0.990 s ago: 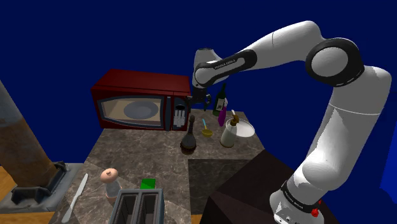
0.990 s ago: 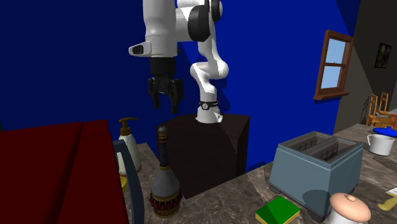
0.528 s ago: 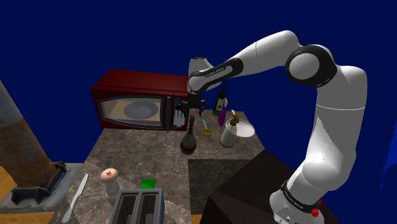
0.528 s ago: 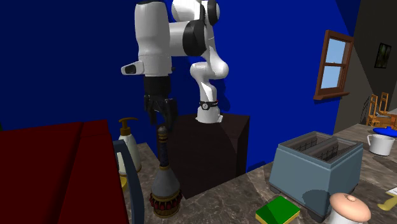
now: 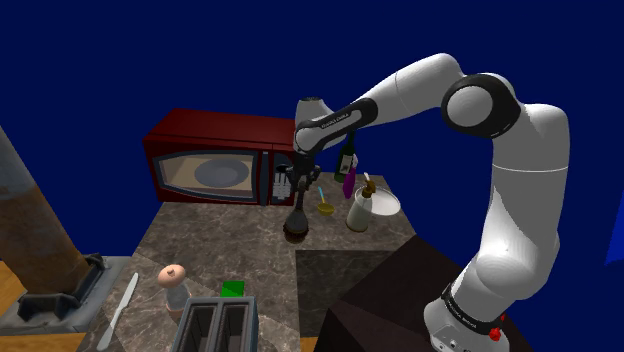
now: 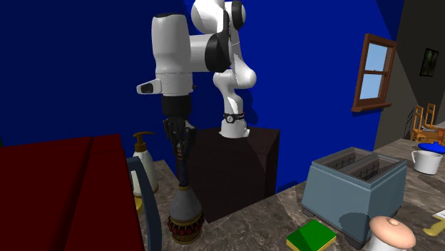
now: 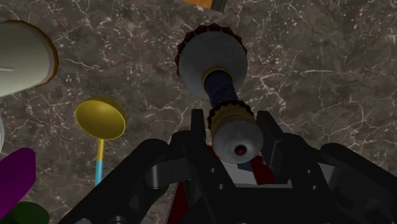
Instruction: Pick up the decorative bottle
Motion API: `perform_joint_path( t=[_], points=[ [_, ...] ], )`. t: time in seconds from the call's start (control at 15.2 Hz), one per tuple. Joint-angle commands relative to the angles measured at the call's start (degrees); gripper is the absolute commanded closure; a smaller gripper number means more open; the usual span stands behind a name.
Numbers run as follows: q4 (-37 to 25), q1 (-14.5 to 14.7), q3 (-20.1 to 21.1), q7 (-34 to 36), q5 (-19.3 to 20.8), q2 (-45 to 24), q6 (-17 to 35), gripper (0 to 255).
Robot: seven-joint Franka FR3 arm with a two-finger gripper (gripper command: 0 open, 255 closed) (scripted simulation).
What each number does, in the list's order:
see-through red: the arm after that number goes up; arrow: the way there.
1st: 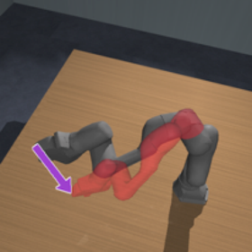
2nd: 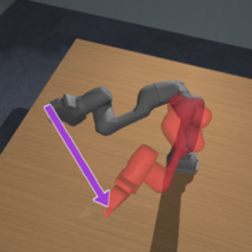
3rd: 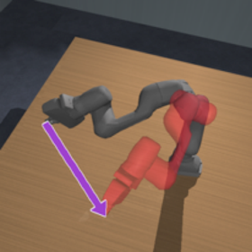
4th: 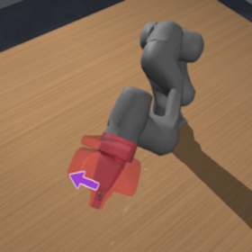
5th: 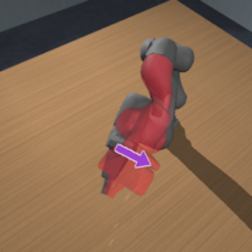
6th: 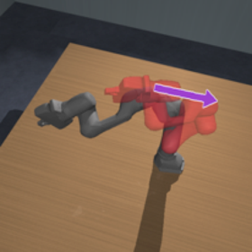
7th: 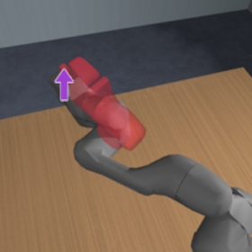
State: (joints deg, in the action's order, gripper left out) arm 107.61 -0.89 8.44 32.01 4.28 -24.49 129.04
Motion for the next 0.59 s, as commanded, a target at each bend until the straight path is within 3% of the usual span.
perform_joint_path(
  t=[0.0, 0.53],
  points=[
    [0.0, 0.0, 0.0, 0.0, 0.0, -0.1, 0.0, 255],
    [-0.2, -0.1, 0.1, -0.1, -0.2, 1.0, -1.2, 255]
  ],
)
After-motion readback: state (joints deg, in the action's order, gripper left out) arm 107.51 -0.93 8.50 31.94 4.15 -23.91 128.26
